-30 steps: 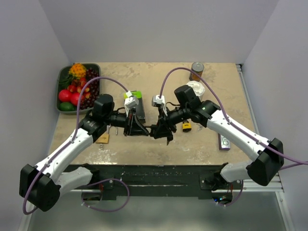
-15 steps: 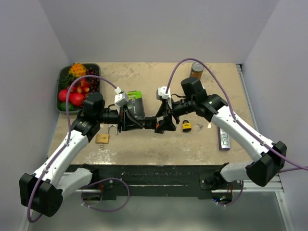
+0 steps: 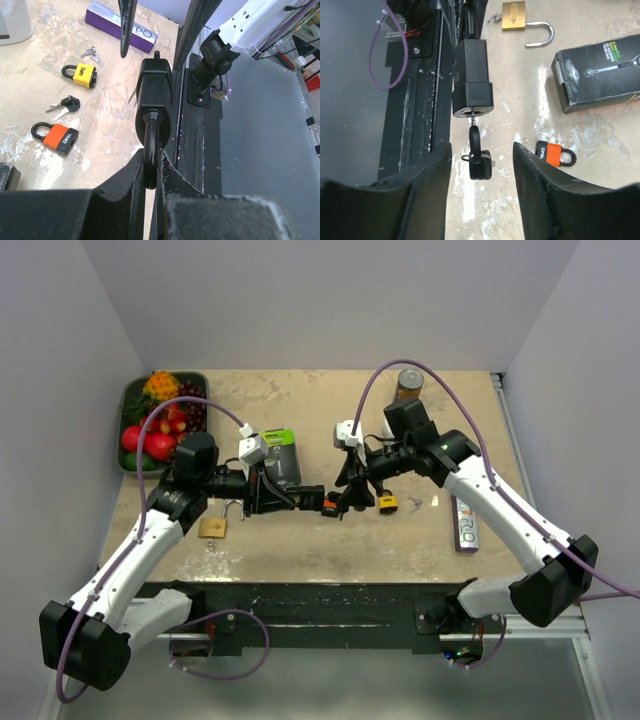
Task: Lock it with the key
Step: Lock the lock.
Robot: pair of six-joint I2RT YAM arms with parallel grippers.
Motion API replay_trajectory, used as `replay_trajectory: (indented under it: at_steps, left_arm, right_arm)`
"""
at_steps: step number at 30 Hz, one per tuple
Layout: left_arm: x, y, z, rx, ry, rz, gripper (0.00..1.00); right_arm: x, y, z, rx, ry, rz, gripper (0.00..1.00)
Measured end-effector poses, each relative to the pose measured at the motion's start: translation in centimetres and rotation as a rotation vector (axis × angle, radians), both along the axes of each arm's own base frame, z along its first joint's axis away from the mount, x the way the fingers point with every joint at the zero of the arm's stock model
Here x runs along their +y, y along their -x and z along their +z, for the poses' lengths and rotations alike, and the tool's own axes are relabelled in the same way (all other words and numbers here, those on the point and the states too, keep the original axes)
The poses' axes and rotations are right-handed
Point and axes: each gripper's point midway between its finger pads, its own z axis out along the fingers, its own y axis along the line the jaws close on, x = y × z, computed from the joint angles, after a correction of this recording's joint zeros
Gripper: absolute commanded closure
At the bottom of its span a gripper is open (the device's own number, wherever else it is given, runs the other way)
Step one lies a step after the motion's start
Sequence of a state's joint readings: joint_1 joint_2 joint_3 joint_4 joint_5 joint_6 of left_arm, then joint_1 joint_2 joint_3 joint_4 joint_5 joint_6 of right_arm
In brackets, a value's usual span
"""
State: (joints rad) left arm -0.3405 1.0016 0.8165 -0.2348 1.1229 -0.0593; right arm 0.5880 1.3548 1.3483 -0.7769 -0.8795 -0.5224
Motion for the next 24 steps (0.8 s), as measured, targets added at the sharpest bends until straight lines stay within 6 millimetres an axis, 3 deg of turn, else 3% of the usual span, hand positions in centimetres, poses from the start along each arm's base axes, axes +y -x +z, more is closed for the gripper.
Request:
replay_trajectory:
  at_steps: [3, 4, 7, 20, 24]
  left_arm:
    - [0.0, 0.0, 0.1, -0.002, 0.0, 0.0, 1.0]
    - [0.0, 0.0, 0.1, -0.004, 0.001, 0.0, 1.0]
    - [0.0, -0.1, 0.2, -0.006, 0.001, 0.001, 1.0]
    - [0.3, -0.5, -0.1, -0.033, -0.01, 0.003, 1.0]
    - [1.4, -1.7, 0.0, -0.041, -0.02, 0.048, 1.0]
  right_arm:
    - [-0.2, 0.3, -0.4, 0.004, 0.013, 0.012, 0.66]
    - [-0.2, 0.3, -0.5, 0.004, 0.016, 0.016, 0.78]
    - [-0.2, 0.4, -0.8, 0.011, 0.02, 0.026, 1.0]
    - [-0.8, -0.1, -1.0, 0.028, 0.007, 0.008, 1.0]
    - [-2.9, -1.9, -1.8, 0.029, 0.032, -0.062, 1.0]
